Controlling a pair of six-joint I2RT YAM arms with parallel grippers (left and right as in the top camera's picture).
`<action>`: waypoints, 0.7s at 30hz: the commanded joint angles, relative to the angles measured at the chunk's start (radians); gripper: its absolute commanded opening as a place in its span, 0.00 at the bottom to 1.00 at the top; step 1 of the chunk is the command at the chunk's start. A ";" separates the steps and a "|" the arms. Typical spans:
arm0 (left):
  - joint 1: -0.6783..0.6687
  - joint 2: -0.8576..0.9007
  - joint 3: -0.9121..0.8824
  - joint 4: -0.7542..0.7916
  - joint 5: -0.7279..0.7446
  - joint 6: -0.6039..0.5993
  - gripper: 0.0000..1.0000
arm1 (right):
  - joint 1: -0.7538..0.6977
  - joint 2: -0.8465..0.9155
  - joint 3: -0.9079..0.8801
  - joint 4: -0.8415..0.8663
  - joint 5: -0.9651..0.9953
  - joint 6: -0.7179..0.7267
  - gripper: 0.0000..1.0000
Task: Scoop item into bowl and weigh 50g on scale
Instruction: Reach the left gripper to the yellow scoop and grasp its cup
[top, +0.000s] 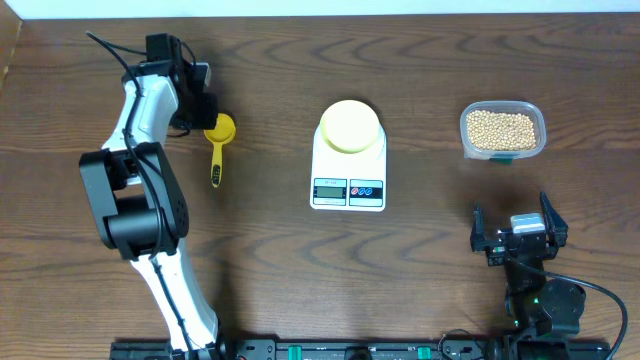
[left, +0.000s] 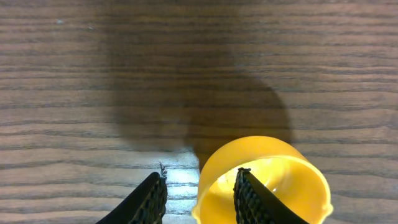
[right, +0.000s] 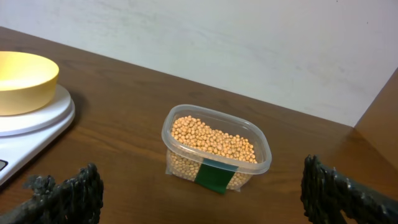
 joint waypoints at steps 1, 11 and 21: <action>0.001 0.034 -0.010 0.000 -0.013 -0.005 0.36 | 0.003 -0.005 -0.003 -0.001 0.005 0.014 0.99; 0.000 0.042 -0.010 -0.015 -0.012 -0.013 0.23 | 0.003 -0.005 -0.003 -0.001 0.005 0.014 0.99; -0.002 0.042 -0.063 0.006 -0.013 -0.013 0.22 | 0.003 -0.005 -0.003 -0.001 0.005 0.014 0.99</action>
